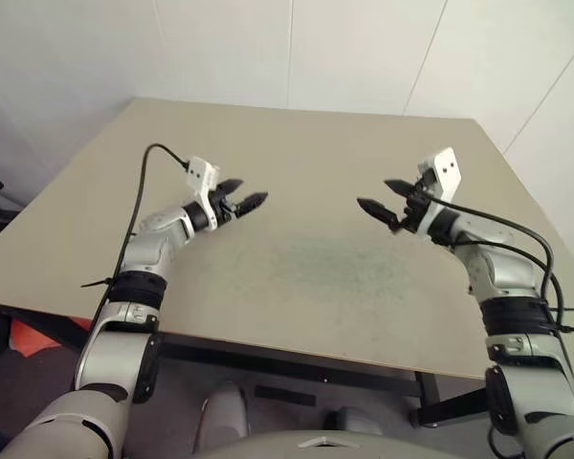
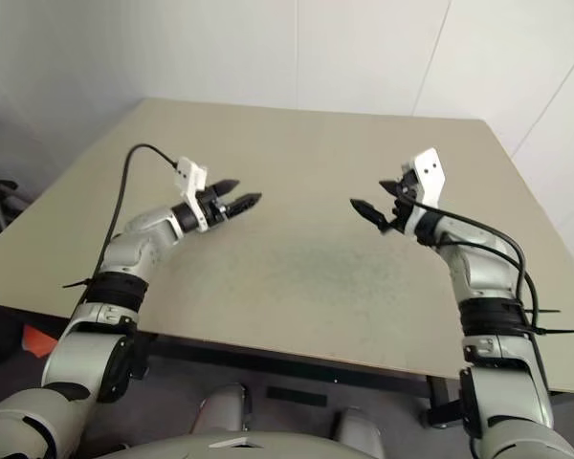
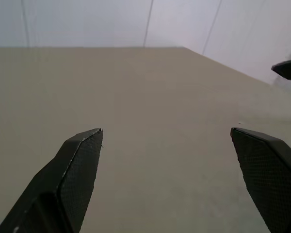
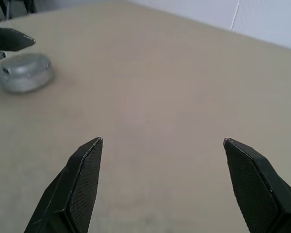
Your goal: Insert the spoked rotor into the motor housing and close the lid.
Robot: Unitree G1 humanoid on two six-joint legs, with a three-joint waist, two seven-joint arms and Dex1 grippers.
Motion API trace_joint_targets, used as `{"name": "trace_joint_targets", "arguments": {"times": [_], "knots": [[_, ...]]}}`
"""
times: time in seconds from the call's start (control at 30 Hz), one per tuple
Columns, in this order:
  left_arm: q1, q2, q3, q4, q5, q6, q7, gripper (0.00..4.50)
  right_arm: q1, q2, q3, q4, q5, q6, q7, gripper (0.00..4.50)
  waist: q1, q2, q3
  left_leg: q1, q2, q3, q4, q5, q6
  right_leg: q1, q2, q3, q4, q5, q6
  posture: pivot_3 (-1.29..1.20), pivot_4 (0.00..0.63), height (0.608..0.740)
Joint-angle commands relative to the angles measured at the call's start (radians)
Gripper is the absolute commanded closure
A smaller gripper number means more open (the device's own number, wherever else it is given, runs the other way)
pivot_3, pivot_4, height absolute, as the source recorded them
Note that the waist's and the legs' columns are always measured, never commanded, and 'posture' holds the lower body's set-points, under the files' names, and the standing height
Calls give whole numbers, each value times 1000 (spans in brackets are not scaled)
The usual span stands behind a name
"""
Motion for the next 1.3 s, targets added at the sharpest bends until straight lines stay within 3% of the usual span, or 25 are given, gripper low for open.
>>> {"name": "trace_joint_targets", "arguments": {"times": [0.03, 0.27, 1.3], "knots": [[4, 8, -49, -64, 43, -24, -56, 40, 25, -48, 6, -89, 5, 12, 62, 0, -4, 1, 0, 1, 0, 0, 0, -1, 2, 0, 0, 0, 0, 0, -1, 0, 0, 740], [74, -25, -128, -112, 96, -75, -104, 40, 117, -74, -30, -177, 52, 51, 91, 0, 1, 3, 0, 6, 0, 3, 2, -5, 9, 7, -2, 1, -1, -1, -1, 0, 0, 740], [102, -53, -116, -153, 118, -33, -65, 40, 66, -24, 18, -126, -15, 40, 10, 0, 0, 3, 0, 6, 0, 4, 5, -8, 14, 8, -2, 2, -3, 0, -1, 0, 0, 740]]}}
